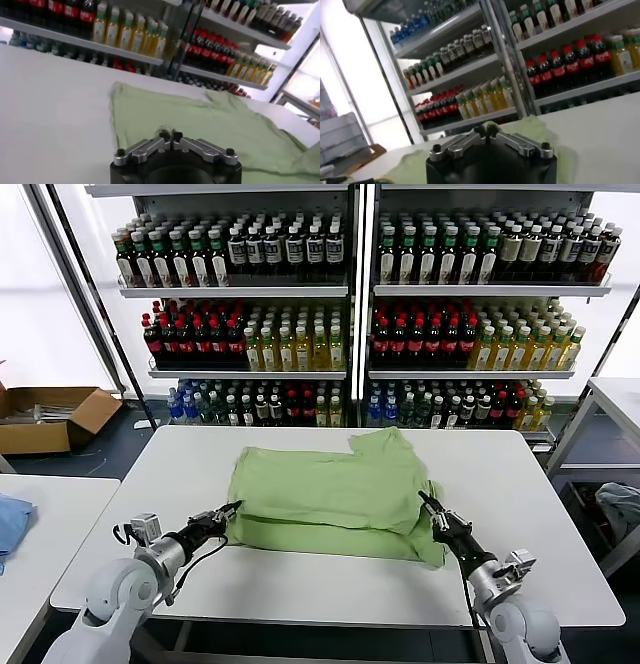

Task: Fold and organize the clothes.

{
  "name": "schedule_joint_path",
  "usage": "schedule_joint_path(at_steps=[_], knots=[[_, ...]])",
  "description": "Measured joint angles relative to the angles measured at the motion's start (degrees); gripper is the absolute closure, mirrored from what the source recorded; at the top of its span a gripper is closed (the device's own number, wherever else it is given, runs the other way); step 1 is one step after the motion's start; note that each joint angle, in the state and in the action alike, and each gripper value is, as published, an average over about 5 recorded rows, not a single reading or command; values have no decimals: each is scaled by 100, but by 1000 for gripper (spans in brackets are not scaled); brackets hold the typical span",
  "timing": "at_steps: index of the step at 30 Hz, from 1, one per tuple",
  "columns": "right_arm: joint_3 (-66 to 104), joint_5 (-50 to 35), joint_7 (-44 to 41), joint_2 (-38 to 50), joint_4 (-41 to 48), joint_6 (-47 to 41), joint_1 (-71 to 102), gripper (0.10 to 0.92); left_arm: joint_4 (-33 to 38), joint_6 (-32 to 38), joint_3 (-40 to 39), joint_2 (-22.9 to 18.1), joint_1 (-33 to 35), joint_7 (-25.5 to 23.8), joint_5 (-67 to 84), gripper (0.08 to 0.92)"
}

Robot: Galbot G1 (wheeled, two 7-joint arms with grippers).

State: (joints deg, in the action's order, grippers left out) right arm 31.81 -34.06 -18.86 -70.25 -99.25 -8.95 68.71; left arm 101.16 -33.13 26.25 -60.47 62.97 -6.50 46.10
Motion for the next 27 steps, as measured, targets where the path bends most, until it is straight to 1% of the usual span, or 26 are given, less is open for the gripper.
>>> schedule_joint_path(at_steps=[7,13,17,19,22,25,27], knots=[[48,579,361,75,-189,-97,99,508,-148,5,22,5,-65,61,-164,627],[158,972,622,150,-573,-231,507,335,68,10,196,28,176,94,-339,454],[153,1237,752,147,-739,-346,850,236,253,11,240,-11,404,118,-451,341],[137,1343,824,128,-781,-402,986,212,300,11,236,-42,488,130,-499,281],[101,1446,931,97,-809,-484,1121,206,319,11,203,-100,553,143,-539,209],[55,1496,1031,85,-831,-575,1203,230,285,11,148,-142,567,141,-546,182],[21,1503,1087,95,-849,-640,1239,276,235,11,111,-148,556,129,-547,199]])
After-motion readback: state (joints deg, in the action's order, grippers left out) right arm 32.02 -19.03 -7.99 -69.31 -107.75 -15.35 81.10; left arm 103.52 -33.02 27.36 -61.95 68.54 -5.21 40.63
